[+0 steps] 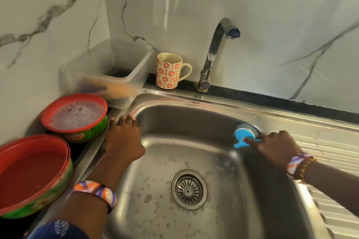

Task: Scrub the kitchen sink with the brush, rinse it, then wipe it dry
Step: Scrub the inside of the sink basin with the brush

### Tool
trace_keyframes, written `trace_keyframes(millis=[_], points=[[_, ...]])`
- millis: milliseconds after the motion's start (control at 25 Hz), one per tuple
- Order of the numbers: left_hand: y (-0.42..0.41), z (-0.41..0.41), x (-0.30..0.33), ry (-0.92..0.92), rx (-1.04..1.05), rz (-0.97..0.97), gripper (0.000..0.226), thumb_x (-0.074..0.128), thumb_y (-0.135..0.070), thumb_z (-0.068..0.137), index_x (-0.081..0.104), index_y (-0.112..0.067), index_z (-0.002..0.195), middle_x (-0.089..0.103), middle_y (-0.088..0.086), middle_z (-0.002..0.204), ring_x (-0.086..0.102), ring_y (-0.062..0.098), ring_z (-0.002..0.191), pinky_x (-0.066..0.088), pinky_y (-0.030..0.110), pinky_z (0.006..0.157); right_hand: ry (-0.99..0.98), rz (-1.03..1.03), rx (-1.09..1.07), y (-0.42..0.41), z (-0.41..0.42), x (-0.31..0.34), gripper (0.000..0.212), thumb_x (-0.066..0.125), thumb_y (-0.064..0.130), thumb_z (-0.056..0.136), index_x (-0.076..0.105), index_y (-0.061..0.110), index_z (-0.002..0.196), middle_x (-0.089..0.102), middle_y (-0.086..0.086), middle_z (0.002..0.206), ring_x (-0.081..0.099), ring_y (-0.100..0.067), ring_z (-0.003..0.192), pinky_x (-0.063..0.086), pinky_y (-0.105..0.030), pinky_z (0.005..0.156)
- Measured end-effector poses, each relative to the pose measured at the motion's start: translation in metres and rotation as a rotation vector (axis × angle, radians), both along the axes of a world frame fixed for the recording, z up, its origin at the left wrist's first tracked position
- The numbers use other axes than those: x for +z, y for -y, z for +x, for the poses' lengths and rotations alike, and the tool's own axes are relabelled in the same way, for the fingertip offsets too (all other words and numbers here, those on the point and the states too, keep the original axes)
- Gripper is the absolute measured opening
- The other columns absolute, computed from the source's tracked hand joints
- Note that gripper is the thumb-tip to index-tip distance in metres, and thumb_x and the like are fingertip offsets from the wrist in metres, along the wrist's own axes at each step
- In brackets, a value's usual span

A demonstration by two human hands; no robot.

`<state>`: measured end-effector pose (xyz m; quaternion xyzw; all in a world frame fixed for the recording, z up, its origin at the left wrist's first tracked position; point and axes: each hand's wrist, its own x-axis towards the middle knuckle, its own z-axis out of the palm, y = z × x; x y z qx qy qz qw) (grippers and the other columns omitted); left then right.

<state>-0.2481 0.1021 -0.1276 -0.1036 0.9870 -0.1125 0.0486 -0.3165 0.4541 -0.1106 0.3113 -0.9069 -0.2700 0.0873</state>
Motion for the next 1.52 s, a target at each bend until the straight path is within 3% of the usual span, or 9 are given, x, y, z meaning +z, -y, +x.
trace_keyframes(millis=[240, 440, 640, 840, 1040, 1200, 1280, 1400, 1520], points=[[0.002, -0.002, 0.0, 0.015, -0.009, 0.008, 0.077, 0.046, -0.042, 0.089, 0.013, -0.008, 0.15, 0.013, 0.008, 0.158, 0.016, 0.022, 0.145, 0.014, 0.041, 0.117, -0.179, -0.049, 0.418, 0.119, -0.037, -0.037, 0.03, 0.057, 0.03, 0.078, 0.072, 0.038, 0.102, 0.057, -0.002, 0.049, 0.053, -0.016, 0.035, 0.035, -0.015, 0.039], [0.005, -0.005, 0.0, 0.022, -0.012, 0.004, 0.077, 0.045, -0.041, 0.089, 0.012, -0.01, 0.15, 0.012, 0.007, 0.158, 0.014, 0.02, 0.146, 0.013, 0.04, 0.117, -0.06, -0.065, 0.524, 0.175, -0.044, -0.035, 0.039, 0.06, 0.035, 0.074, 0.066, 0.043, 0.112, 0.062, 0.005, 0.057, 0.056, -0.012, 0.041, 0.035, -0.015, 0.043], [0.0, 0.001, 0.007, 0.092, -0.003, 0.01, 0.081, 0.047, -0.045, 0.088, 0.011, -0.007, 0.151, 0.009, 0.011, 0.158, 0.012, 0.024, 0.146, 0.011, 0.043, 0.117, 0.051, 0.066, 0.214, 0.069, -0.023, 0.007, 0.044, 0.041, 0.027, 0.098, 0.036, 0.04, 0.141, 0.065, -0.01, 0.093, 0.067, -0.028, 0.077, 0.038, -0.027, 0.056], [-0.01, 0.014, 0.035, 0.129, -0.098, 0.422, 0.07, 0.055, -0.043, 0.09, 0.028, -0.013, 0.148, 0.028, 0.007, 0.154, 0.031, 0.022, 0.139, 0.029, 0.031, 0.111, 0.023, -0.393, -0.165, 0.039, 0.03, 0.055, 0.04, 0.043, 0.049, 0.094, 0.041, 0.051, 0.133, 0.068, 0.003, 0.114, 0.064, -0.023, 0.103, 0.046, -0.028, 0.075], [0.005, 0.073, 0.07, 0.055, -0.173, 0.329, 0.064, 0.053, -0.047, 0.09, 0.035, -0.019, 0.144, 0.036, 0.005, 0.148, 0.039, 0.022, 0.134, 0.037, 0.036, 0.108, 0.584, -1.128, 0.045, 0.12, 0.055, 0.091, 0.034, 0.057, 0.019, 0.092, 0.057, 0.03, 0.124, 0.065, 0.011, 0.058, 0.047, -0.001, 0.044, 0.038, -0.013, 0.052], [0.038, 0.101, 0.076, 0.017, 0.098, 0.119, 0.08, 0.043, -0.053, 0.092, 0.018, -0.002, 0.148, 0.012, 0.021, 0.155, 0.018, 0.031, 0.144, 0.017, 0.039, 0.116, 0.878, -1.208, 0.237, 0.216, 0.07, 0.108, 0.038, 0.051, 0.005, 0.094, 0.05, 0.02, 0.128, 0.063, -0.003, 0.068, 0.04, 0.001, 0.036, 0.036, -0.007, 0.046], [0.045, 0.107, 0.075, 0.033, 0.165, 0.117, 0.081, 0.037, -0.055, 0.094, 0.016, 0.001, 0.148, 0.013, 0.024, 0.155, 0.017, 0.032, 0.144, 0.014, 0.04, 0.116, 0.778, -1.12, 0.308, 0.265, 0.072, 0.101, 0.034, 0.05, 0.011, 0.094, 0.059, 0.013, 0.126, 0.07, -0.012, 0.084, 0.056, 0.008, 0.057, 0.041, -0.008, 0.059], [0.049, 0.111, 0.072, 0.004, 0.131, 0.103, 0.071, 0.032, -0.053, 0.096, 0.028, -0.001, 0.144, 0.029, 0.021, 0.15, 0.028, 0.031, 0.139, 0.018, 0.039, 0.115, 0.627, -0.931, 0.278, 0.315, 0.07, 0.083, 0.048, 0.04, 0.028, 0.087, 0.055, 0.019, 0.132, 0.061, -0.011, 0.128, 0.056, -0.02, 0.118, 0.042, -0.024, 0.093], [0.057, 0.113, 0.073, -0.031, 0.081, 0.137, 0.064, 0.032, -0.053, 0.096, 0.038, -0.006, 0.139, 0.041, 0.016, 0.142, 0.039, 0.03, 0.131, 0.027, 0.036, 0.11, 0.577, -0.807, 0.207, 0.33, 0.069, 0.067, 0.038, 0.041, 0.021, 0.097, 0.053, 0.023, 0.133, 0.057, -0.01, 0.132, 0.052, -0.029, 0.121, 0.041, -0.03, 0.095]])
